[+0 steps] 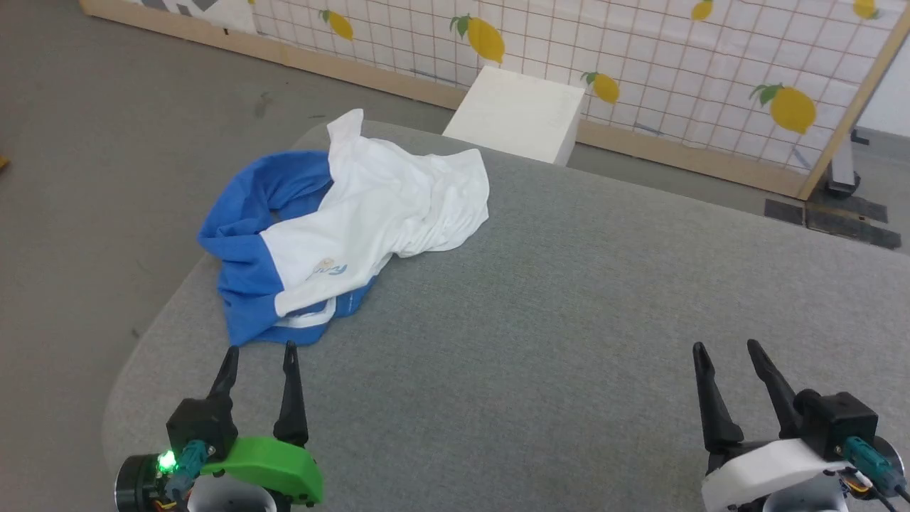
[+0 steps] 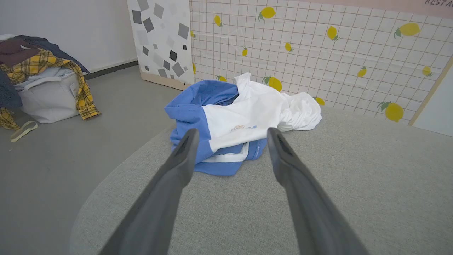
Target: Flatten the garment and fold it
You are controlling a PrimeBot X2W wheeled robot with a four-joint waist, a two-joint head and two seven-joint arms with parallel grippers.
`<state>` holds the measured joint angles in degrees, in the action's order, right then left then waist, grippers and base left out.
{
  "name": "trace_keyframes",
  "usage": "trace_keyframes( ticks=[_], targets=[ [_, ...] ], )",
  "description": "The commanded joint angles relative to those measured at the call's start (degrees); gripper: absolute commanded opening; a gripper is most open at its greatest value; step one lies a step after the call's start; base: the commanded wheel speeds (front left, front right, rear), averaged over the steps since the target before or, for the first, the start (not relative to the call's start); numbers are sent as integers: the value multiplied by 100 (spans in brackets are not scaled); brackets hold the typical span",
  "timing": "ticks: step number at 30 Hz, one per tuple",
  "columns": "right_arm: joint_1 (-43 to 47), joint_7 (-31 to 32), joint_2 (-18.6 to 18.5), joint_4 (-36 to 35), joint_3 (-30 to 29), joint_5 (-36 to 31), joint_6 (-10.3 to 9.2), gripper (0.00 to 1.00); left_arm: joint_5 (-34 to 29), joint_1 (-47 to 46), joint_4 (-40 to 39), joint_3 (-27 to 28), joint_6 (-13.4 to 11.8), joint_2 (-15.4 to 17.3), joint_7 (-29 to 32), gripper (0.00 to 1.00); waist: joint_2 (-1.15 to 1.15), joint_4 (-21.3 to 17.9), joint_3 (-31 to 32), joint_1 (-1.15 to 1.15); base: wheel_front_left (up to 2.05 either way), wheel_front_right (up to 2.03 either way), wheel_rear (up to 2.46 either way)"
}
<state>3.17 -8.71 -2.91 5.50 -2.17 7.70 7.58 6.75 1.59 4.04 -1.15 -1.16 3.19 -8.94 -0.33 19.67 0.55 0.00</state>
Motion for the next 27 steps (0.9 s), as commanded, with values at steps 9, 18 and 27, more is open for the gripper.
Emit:
trace_keyframes(
  ticks=[9, 18, 27],
  targets=[
    [139, -170, 2, 97, -24, 142, -6, 100, 171, 123, 67, -37, -65, -2, -149, 100, 23, 263, -4, 0, 0, 0, 0],
    [199, -277, 2, 164, -65, 216, -7, 100, 188, 163, 114, -67, -87, 7, -256, 100, 25, 478, -2, 0, 0, 0, 0],
    [237, -382, 2, 189, -81, 174, -7, 100, 193, 184, 168, -84, -128, 20, -360, 100, 28, 668, -2, 0, 0, 0, 0]
  ],
)
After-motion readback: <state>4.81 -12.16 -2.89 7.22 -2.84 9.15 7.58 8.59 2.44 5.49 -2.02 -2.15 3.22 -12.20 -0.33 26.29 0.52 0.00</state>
